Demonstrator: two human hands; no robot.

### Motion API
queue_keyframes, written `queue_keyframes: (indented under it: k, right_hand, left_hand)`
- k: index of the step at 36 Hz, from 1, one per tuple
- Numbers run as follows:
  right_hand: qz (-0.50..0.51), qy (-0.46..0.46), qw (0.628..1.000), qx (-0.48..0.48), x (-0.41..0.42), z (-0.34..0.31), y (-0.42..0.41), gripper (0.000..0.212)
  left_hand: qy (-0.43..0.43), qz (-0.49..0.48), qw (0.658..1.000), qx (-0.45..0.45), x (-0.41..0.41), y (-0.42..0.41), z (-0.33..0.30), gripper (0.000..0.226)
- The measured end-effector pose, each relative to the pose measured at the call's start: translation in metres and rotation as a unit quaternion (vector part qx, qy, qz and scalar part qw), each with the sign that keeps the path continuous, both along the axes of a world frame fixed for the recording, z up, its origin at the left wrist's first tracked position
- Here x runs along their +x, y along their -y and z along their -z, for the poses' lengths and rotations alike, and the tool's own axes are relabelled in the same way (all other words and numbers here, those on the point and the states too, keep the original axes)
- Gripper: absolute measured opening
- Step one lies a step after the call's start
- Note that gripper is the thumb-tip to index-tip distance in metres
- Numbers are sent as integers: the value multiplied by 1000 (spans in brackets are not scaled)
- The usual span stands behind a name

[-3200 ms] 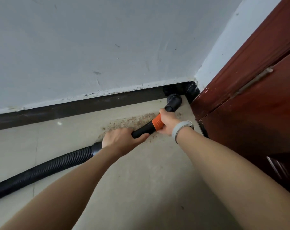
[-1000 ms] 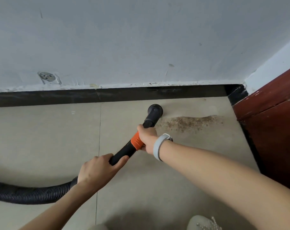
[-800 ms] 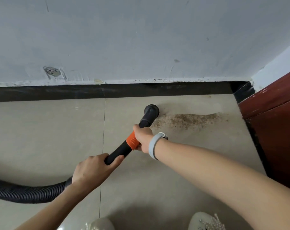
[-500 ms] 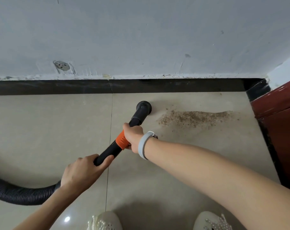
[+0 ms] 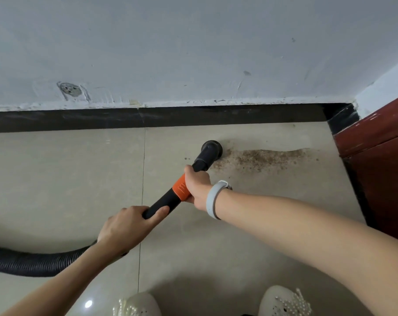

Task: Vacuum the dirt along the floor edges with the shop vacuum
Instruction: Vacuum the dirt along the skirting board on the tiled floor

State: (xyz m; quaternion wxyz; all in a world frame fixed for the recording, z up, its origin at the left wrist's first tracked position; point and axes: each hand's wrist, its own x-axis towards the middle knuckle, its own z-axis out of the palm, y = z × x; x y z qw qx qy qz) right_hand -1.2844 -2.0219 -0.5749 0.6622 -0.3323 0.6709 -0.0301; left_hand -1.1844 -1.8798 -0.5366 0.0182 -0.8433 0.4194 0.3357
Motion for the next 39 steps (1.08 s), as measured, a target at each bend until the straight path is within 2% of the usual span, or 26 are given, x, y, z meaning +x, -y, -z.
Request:
queue_keyframes:
  k: [4, 11, 15, 20, 28, 33, 36, 39]
  right_hand:
    - [-5, -23, 999, -23, -4, -6, 19, 37]
    - [-7, -22, 999, -41, -3, -14, 45, 33]
    - [-9, -50, 996, -70, -8, -10, 49, 39]
    - [-2, -60, 997, -56, -23, -6, 54, 39]
    - [45, -61, 996, -54, -49, -6, 73, 36]
    - [86, -79, 991, -62, -76, -6, 95, 32]
    - [133, -63, 987, -68, -93, -6, 107, 41]
    - [183, -36, 981, -59, -113, -9, 120, 40]
  left_hand:
    - [-6, 0, 1000, -12, -4, 20, 2, 64]
    - [-18, 12, 1000, -21, -3, 50, 7, 61]
    - [-7, 30, 999, -17, -7, 56, 10, 63]
    - [-9, 59, 998, -19, -15, 63, 13, 64]
    - [-13, 95, 995, -21, -29, 89, 16, 67]
    - [2, 152, 988, -27, -49, 120, 18, 68]
    - [4, 180, 983, -32, -64, 139, 17, 65]
    - [19, 208, 977, -36, -81, 158, 17, 66]
